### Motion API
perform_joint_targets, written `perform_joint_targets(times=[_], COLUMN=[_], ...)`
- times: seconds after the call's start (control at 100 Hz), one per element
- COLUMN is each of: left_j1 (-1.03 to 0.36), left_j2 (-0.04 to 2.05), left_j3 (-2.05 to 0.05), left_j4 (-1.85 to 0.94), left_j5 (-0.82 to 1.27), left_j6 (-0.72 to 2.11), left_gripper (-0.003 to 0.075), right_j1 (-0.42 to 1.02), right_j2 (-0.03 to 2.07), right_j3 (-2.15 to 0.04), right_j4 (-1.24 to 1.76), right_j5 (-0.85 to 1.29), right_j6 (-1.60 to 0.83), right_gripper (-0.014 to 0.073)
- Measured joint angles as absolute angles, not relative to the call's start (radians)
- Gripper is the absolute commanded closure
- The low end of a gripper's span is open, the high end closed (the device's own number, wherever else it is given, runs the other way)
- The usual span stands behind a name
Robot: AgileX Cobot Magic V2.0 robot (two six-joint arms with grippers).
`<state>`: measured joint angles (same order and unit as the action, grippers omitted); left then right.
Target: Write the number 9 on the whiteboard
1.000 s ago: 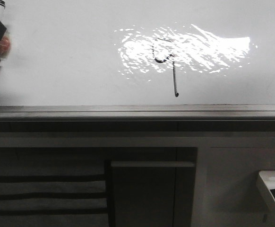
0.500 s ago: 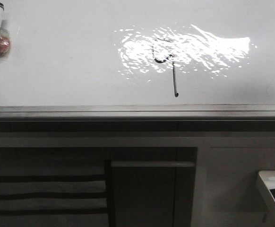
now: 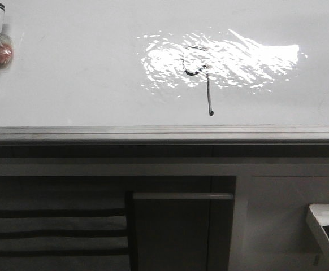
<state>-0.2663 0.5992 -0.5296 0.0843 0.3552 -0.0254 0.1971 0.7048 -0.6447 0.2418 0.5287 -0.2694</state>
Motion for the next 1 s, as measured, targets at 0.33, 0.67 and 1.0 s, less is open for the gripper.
perform_joint_targets(times=[0.33,0.67,1.0], left_j1=[-0.266,-0.266,-0.203], left_j2=[0.582,0.582,0.404], left_j3=[-0.485,-0.485,-0.298], left_j4=[0.085,0.085,0.082], left_j5=[0.260,0.258,0.118], left_j6=[-0.025,-0.023,-0.023], left_gripper=[0.0741,0.0741,0.0741], right_j1=[0.197,0.197,0.197], right_j2=[0.634,0.634,0.634], right_j3=[-0.564,-0.558,-0.558], right_j4=[0.242,0.242,0.242], right_j5=[0.471,0.471,0.471], right_j6=[-0.269,-0.267,-0.265], right_gripper=[0.0666,0.0666,0.0666])
